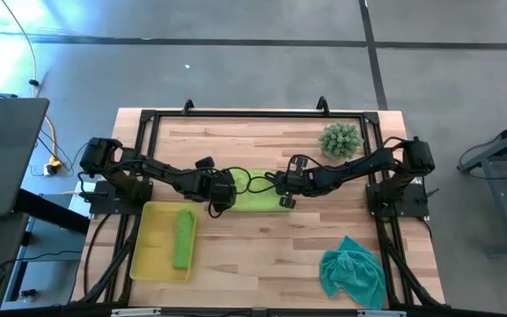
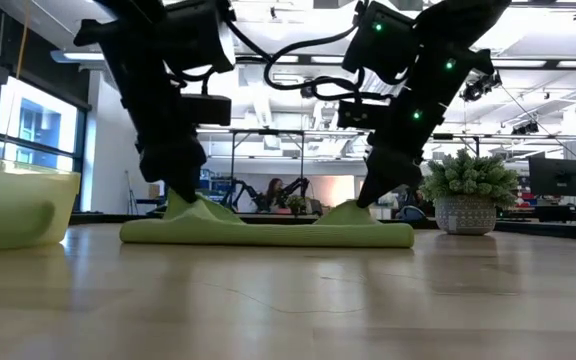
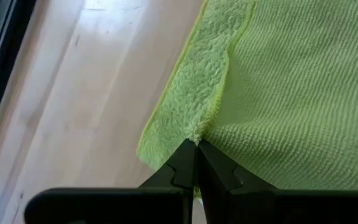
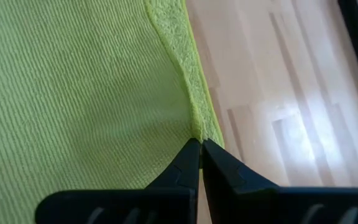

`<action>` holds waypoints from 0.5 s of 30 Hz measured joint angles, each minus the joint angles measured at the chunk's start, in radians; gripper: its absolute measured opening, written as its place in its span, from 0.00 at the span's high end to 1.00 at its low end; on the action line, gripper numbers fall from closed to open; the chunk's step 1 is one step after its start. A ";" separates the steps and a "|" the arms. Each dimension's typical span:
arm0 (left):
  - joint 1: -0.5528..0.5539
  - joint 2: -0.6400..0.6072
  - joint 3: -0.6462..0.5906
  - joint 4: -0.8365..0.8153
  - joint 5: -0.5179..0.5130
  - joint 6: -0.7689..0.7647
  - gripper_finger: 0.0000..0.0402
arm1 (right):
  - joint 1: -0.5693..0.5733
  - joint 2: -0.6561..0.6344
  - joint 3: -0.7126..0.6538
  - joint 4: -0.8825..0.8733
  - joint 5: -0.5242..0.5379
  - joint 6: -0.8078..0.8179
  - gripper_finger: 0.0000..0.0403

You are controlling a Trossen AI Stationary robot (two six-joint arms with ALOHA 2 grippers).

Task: Roll microfiber towels into tight, uniform cylinder then place into a basket
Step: Fold the light green microfiber towel

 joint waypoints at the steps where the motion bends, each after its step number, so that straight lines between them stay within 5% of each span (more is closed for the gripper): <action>1: 0.003 0.000 0.000 0.000 -0.001 0.000 0.99 | 0.000 0.000 0.000 -0.001 0.011 0.003 1.00; 15: 0.020 0.000 0.000 0.001 -0.127 0.026 0.99 | -0.008 0.000 0.000 -0.003 0.104 -0.002 1.00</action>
